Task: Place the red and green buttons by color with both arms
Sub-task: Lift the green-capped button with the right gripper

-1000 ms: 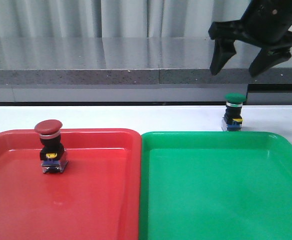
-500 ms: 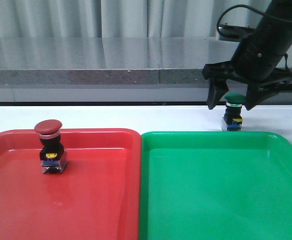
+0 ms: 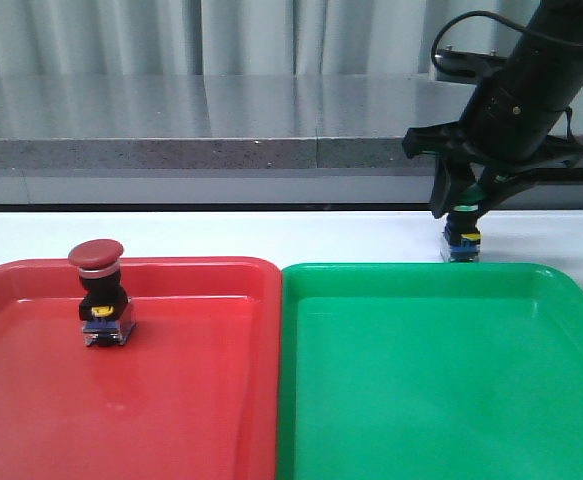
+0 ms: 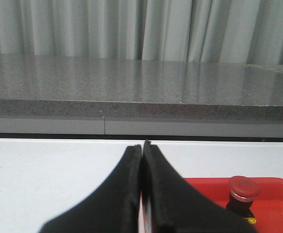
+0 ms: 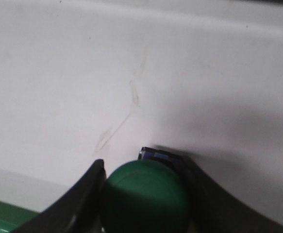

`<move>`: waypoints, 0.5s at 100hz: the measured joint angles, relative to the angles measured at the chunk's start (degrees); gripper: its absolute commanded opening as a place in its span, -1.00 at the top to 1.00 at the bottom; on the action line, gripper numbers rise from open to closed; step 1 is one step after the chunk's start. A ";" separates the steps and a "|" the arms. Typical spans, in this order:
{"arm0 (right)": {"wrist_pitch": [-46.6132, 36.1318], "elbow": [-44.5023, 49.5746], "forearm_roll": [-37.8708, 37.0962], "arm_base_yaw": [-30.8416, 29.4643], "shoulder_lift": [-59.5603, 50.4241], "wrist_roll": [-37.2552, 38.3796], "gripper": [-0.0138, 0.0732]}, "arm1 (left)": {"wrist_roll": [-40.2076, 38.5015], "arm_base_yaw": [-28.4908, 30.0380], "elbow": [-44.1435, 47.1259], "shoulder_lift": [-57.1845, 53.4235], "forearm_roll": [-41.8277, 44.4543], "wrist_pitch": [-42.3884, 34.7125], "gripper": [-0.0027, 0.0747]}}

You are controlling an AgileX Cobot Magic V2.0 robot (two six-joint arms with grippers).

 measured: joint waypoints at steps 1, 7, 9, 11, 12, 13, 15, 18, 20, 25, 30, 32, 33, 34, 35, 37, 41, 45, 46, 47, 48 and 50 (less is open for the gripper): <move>0.00 -0.26 0.00 0.00 0.00 0.00 0.14 | 0.00 0.00 0.00 0.00 0.00 0.00 0.98; 0.41 -0.93 0.00 0.00 0.00 0.00 0.14 | 0.00 0.00 0.00 0.00 0.00 0.00 0.98; 0.52 -1.16 0.00 0.00 -0.12 0.00 0.14 | 0.00 0.00 0.00 0.00 0.00 0.00 0.98; 0.65 -1.30 0.00 0.00 -0.31 0.00 0.14 | 0.00 0.00 0.00 0.00 0.00 0.00 0.98; 0.79 -1.31 0.00 0.00 -0.42 0.00 0.14 | 0.00 0.00 0.00 0.00 0.00 0.00 0.98; 1.02 -1.42 -0.11 0.00 -0.58 0.00 0.14 | 0.00 0.00 0.00 0.00 0.00 0.00 0.98; 1.38 -1.53 -0.11 0.00 -0.73 0.00 0.14 | 0.00 0.00 0.00 0.00 0.00 0.00 0.98; 1.75 -1.63 -0.11 0.00 -1.23 0.00 0.14 | 0.00 0.00 0.00 0.00 0.00 0.00 0.98; 1.93 -1.63 -0.11 0.00 -1.64 0.00 0.14 | 0.00 0.00 0.00 0.00 0.00 0.00 0.98; 2.78 -1.67 -0.11 0.00 -2.65 0.00 0.14 | 0.00 0.00 0.00 0.00 0.00 0.00 0.98; 3.87 -1.67 -0.11 0.00 -3.76 0.00 0.14 | 0.00 0.00 0.00 0.00 0.00 0.00 0.98; 4.44 -1.67 -0.21 0.00 -4.22 0.00 0.14 | 0.00 0.00 0.00 0.00 0.00 0.00 0.98; 4.59 -1.67 -0.20 0.00 -4.39 0.00 0.14 | 0.00 0.00 0.00 0.00 0.00 0.00 0.98; 5.00 -1.67 -0.20 0.00 -4.70 0.00 0.14 | 0.00 0.00 0.00 0.00 0.00 0.00 0.98; 5.16 -1.67 -0.20 0.00 -4.86 0.00 0.14 | 0.00 0.00 0.00 0.00 0.00 0.00 0.98; 5.83 -1.67 -0.20 0.00 -5.33 0.00 0.14 | 0.00 0.00 0.00 0.00 0.00 0.00 0.98; 7.11 -1.67 -0.20 0.00 -6.22 0.00 0.14 | 0.00 0.00 0.00 0.00 0.00 0.00 0.98; 8.35 -1.67 -0.20 0.00 -6.92 0.00 0.14 | 0.00 0.00 0.00 0.00 0.00 0.00 0.98; 8.55 -1.67 -0.20 0.00 -7.19 0.00 0.14 | 0.00 0.00 0.00 0.00 0.00 0.00 0.98; 8.73 -1.67 -0.20 0.00 -7.34 0.00 0.14 | 0.00 0.00 0.00 0.00 0.00 0.00 0.98; 9.08 -1.67 -0.20 0.00 -7.63 0.00 0.14 | 0.00 0.00 0.00 0.00 0.00 0.00 0.98; 9.55 -1.53 -0.20 0.00 -7.89 0.00 0.14 | 0.00 0.00 0.00 0.00 0.00 0.00 0.98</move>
